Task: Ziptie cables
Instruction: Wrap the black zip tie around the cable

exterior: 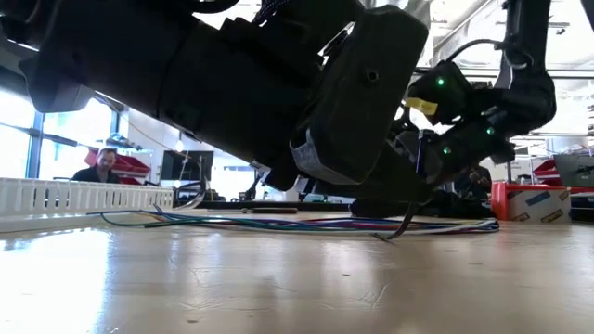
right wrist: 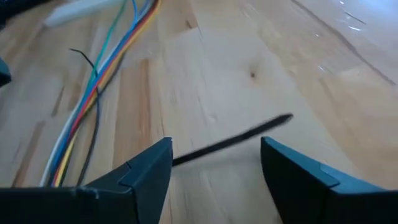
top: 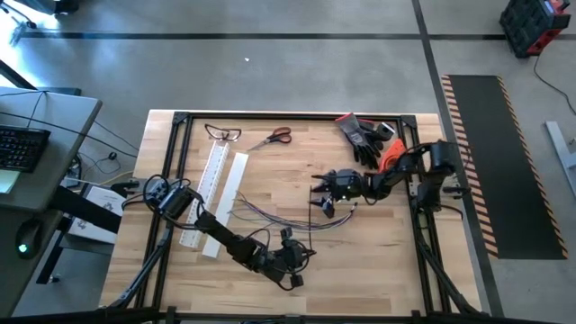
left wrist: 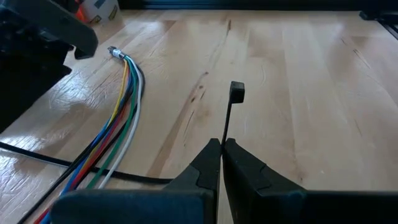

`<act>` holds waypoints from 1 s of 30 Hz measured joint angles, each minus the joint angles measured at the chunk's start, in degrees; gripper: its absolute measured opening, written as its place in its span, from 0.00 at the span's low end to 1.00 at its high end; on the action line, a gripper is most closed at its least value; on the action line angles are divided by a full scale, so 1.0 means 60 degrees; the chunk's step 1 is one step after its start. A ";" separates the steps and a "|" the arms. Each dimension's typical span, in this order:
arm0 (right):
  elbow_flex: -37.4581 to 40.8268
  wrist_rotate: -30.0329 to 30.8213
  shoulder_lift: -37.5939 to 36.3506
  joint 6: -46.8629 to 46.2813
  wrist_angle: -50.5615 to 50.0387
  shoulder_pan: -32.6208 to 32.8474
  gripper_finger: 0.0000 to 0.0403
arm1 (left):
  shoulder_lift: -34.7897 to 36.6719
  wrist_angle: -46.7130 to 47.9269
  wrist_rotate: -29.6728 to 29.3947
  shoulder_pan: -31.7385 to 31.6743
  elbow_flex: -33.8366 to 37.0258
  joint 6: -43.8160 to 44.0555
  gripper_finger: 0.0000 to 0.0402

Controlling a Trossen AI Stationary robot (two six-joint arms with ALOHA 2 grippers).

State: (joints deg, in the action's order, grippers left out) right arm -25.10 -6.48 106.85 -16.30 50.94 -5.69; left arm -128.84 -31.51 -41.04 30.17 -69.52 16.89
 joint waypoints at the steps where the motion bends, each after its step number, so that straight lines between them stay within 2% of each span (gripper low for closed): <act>1: 0.0000 -0.0034 0.0160 -0.0001 0.0257 0.0000 0.54 | 0.0000 -0.0004 0.0000 0.0000 0.0000 0.0003 0.00; 10: -0.0262 -0.0367 0.0682 0.0281 0.0551 0.0000 0.42 | 0.0000 -0.0004 0.0022 0.0000 0.0000 0.0007 0.00; 13: -0.0262 -0.0479 0.0691 0.0529 0.0483 0.0051 0.32 | 0.0000 -0.0004 0.0022 0.0000 0.0000 0.0010 0.00; 20: -0.0242 -0.0368 0.0710 0.1053 0.0586 0.0436 0.03 | 0.0000 -0.0015 -0.0015 0.0000 0.0000 0.0091 0.00; 26: -0.0233 0.0664 0.0711 0.1884 0.0709 0.1091 0.00 | -0.0004 -0.0355 -0.0164 0.0000 0.0000 0.0103 0.00; 30: -0.0224 0.2051 0.0714 0.2694 0.0989 0.1838 0.00 | -0.0004 -0.0636 -0.0352 -0.0007 0.0000 0.0293 0.00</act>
State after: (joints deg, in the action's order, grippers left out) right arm -26.45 5.83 111.13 -0.14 56.88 5.33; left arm -128.86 -35.32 -43.15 30.13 -69.52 18.64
